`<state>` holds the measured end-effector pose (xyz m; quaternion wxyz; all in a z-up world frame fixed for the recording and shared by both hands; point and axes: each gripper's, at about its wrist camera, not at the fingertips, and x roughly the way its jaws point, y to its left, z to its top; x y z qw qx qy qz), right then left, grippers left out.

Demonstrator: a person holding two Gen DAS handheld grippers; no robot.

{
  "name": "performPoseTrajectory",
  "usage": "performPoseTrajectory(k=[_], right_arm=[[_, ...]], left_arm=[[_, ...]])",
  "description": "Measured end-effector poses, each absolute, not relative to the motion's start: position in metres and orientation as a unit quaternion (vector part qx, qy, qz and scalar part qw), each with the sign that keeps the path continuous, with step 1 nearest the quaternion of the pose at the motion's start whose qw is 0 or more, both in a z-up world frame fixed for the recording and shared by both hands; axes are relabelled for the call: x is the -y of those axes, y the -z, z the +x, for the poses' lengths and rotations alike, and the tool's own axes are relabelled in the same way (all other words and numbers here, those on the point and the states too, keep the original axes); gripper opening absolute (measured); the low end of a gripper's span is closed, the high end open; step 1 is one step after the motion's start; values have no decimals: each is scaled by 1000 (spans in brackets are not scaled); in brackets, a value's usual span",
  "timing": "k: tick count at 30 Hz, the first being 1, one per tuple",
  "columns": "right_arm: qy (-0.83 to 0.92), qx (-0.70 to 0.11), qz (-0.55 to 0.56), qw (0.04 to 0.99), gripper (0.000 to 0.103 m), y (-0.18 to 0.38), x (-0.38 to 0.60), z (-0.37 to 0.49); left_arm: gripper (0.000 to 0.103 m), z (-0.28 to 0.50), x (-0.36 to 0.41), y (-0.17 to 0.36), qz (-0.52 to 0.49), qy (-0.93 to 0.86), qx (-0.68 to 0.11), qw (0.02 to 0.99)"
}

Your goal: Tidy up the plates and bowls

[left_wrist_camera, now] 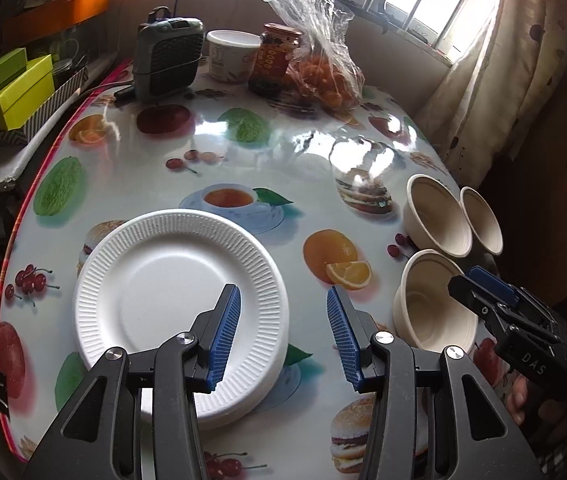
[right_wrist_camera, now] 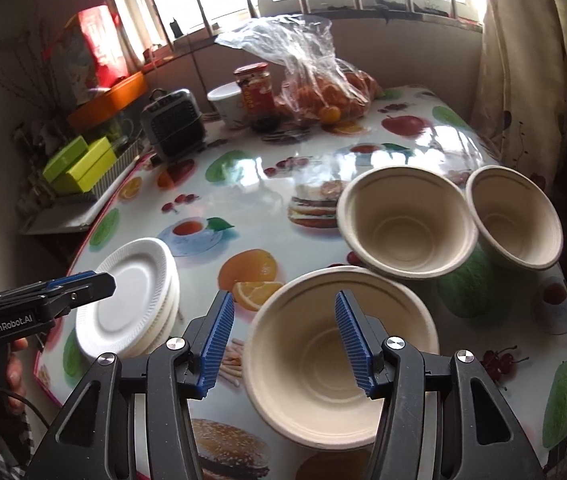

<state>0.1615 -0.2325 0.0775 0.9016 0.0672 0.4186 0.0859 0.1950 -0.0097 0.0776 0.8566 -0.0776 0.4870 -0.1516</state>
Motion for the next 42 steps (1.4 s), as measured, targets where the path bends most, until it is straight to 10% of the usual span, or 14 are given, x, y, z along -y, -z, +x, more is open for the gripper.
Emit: performPoseTrajectory(k=[42], right_arm=[[-20,-419,152,895,41,-37,359,208]], left_arm=[[38,310,176,-39,-30,223,-532,816]])
